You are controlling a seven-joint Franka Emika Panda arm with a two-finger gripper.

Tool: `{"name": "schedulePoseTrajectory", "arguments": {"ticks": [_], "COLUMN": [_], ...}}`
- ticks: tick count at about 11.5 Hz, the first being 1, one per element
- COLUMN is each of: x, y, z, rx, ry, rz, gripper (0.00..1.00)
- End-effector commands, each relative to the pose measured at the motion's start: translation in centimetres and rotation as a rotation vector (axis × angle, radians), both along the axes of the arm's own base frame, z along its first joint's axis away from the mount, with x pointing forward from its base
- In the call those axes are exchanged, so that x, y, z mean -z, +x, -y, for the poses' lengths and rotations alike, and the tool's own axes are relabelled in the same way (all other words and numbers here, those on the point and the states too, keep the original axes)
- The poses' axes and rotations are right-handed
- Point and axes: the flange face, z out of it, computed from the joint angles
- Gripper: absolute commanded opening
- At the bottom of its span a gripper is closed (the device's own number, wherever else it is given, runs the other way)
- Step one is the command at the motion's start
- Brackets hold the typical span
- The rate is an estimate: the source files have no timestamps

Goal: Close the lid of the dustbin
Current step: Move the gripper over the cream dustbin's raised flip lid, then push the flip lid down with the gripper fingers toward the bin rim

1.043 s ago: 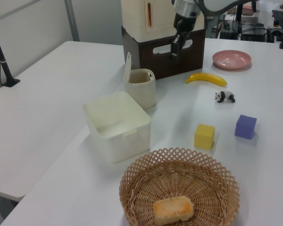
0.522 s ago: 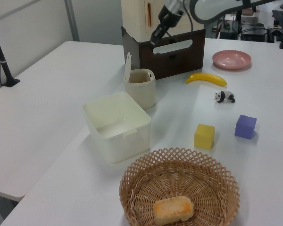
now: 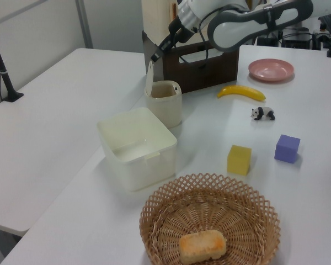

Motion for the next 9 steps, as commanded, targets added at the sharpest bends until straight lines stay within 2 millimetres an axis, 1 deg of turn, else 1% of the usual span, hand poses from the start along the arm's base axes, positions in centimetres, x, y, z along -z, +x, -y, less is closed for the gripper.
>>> {"name": "schedulePoseTrajectory", "arguments": {"ticks": [1, 2, 4, 5, 7, 9], "x": [-0.7, -0.7, 0.3, 1.1, 1.7, 2.1], "y": [0.5, 0.5, 0.7, 1.0, 1.7, 1.8], "z": [-0.2, -0.3, -0.5, -0.5, -0.4, -0.2], "rx": [0.015, 0.008, -0.003, -0.007, -0.007, -0.013], "ry": [0.031, 0.018, -0.011, -0.026, -0.038, -0.059], "rz": [0.067, 0.072, 0.062, 0.053, 0.058, 0.052], "gripper": [0.02, 0.02, 0.02, 0.03, 0.03, 0.03]}}
